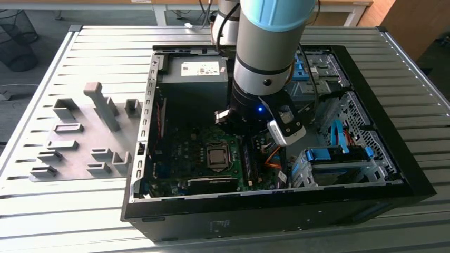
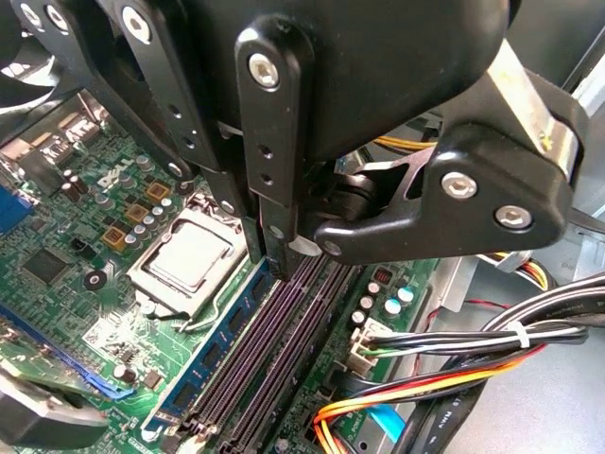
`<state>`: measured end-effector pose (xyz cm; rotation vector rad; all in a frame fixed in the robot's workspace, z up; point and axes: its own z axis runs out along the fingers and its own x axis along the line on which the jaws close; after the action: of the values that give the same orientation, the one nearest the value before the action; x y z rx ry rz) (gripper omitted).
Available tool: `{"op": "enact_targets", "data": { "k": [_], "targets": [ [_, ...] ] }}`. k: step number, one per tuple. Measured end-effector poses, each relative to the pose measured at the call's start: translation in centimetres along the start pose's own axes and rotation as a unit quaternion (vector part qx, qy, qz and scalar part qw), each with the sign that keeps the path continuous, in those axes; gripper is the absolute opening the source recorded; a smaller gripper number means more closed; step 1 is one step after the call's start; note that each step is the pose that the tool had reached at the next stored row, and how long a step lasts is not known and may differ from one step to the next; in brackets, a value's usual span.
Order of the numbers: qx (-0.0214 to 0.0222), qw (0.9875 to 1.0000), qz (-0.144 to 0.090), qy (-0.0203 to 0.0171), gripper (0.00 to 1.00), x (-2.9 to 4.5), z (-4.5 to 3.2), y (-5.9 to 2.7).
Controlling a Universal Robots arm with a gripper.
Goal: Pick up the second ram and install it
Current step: 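Insert the second ram into the second slot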
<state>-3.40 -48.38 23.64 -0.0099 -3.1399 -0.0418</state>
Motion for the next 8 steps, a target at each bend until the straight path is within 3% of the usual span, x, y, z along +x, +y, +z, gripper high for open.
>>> {"op": "enact_targets", "data": {
  "k": [8],
  "targets": [
    [-0.0004,1.0,0.006,-0.0001,0.14,-0.2,1.0,-0.04]
  ]
}}
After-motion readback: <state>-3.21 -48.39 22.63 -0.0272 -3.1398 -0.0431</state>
